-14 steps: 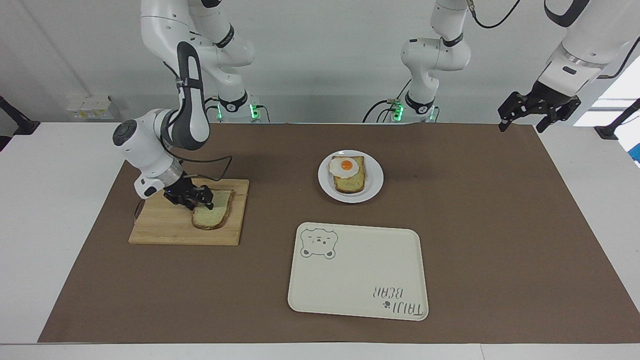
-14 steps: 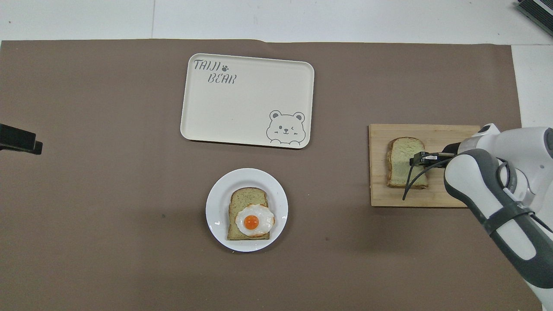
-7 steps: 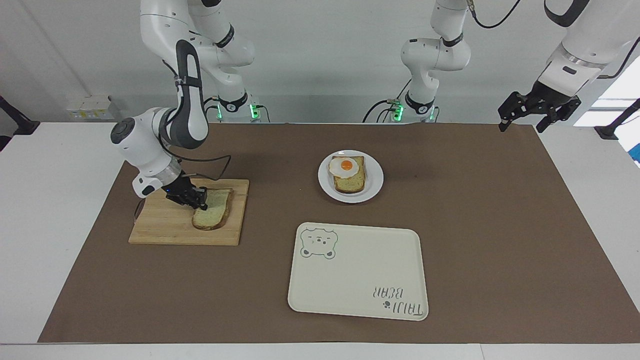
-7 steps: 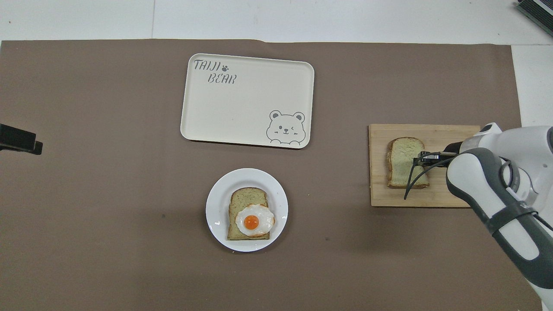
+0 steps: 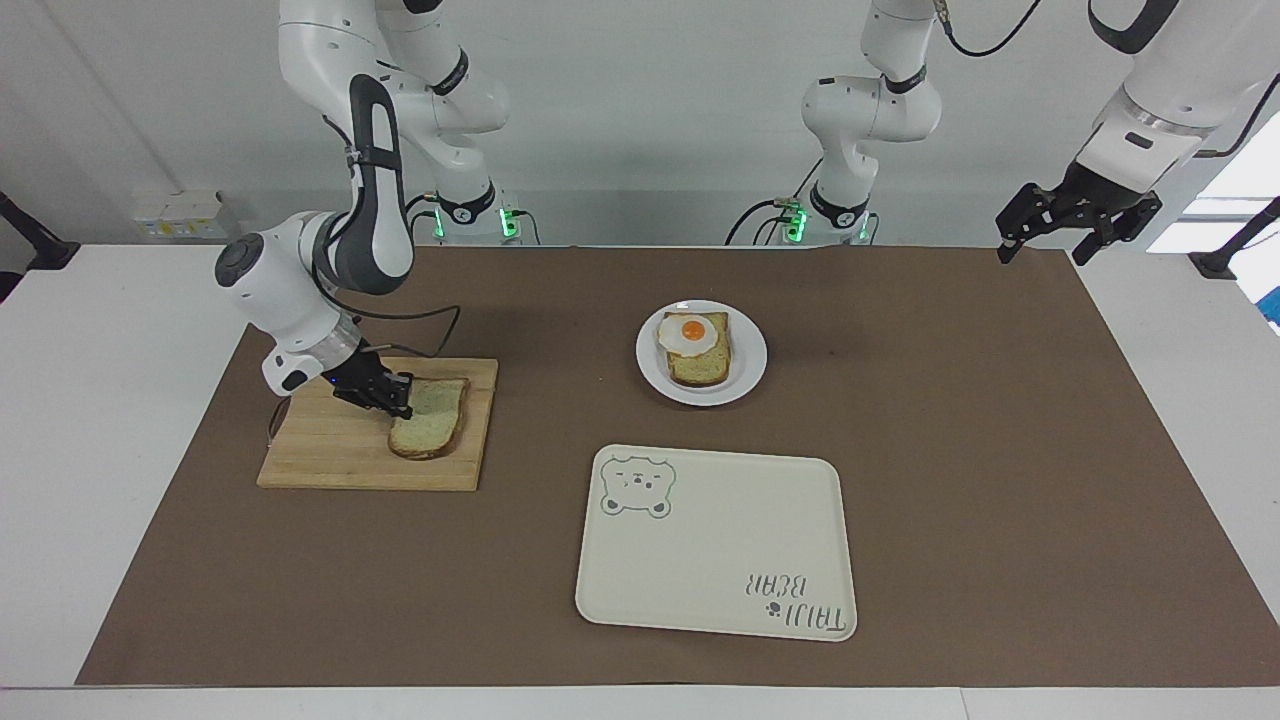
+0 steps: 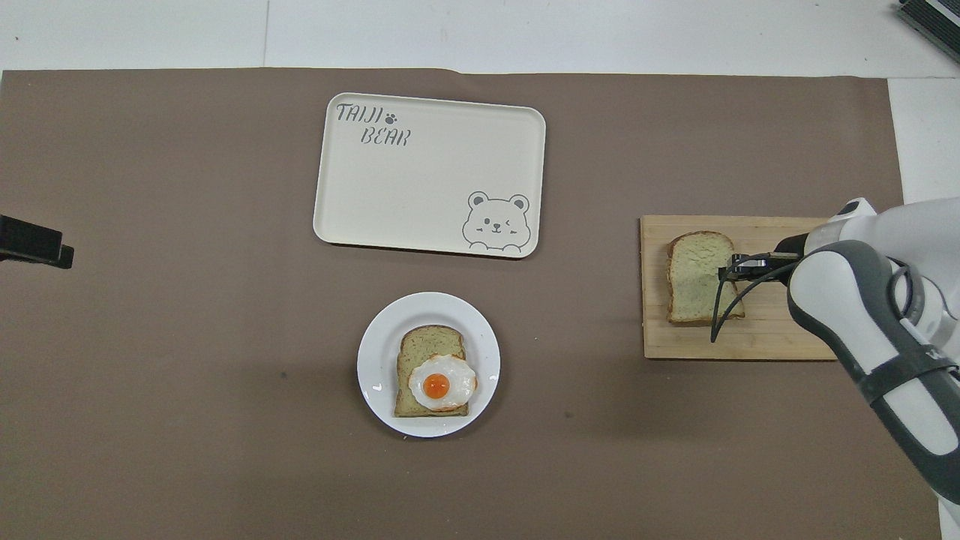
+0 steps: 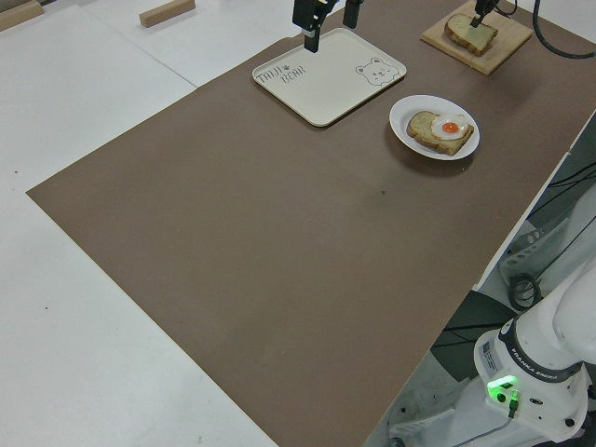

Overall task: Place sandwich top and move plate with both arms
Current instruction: 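Carry the bread slice with the right gripper over the egg plate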

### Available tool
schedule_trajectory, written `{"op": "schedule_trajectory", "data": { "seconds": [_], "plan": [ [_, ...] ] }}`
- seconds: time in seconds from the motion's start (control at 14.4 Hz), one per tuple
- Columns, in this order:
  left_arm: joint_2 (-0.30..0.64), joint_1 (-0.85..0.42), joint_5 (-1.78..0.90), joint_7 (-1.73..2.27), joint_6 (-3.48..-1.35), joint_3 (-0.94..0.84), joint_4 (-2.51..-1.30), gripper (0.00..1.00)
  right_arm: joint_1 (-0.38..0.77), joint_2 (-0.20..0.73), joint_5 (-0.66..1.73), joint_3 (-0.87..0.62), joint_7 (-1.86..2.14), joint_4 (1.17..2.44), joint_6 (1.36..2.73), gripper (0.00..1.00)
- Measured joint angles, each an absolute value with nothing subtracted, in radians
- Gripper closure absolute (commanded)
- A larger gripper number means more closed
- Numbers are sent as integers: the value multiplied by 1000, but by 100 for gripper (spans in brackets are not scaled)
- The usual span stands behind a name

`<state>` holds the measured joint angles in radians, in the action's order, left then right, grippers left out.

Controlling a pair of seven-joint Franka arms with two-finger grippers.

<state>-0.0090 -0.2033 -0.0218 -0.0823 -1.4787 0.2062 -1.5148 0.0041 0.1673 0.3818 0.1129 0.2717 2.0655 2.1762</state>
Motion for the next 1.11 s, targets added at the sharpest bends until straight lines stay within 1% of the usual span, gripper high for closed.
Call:
{"op": "schedule_trajectory", "data": {
  "seconds": [0.14,0.28,0.42,0.49,0.9,1.11],
  "plan": [
    [-9,-203,-22,-82,-1479,206,-1515,0,6,138,382,112,272,2003,2049,100],
    [-9,-203,-22,-82,-1479,206,-1515,0,10,103,382,109,267,1972,1944,100],
    [-9,-203,-22,-82,-1479,206,-1515,0,35,75,382,108,233,1971,1880,100],
    [-9,-203,-22,-82,-1479,206,-1515,0,58,70,382,106,196,1972,1869,100],
    [-9,-203,-22,-82,-1479,206,-1515,0,288,70,375,100,-97,1982,1907,100],
    [-9,-203,-22,-82,-1479,206,-1515,0,422,78,374,98,-217,2012,2005,100]
  ]
}}
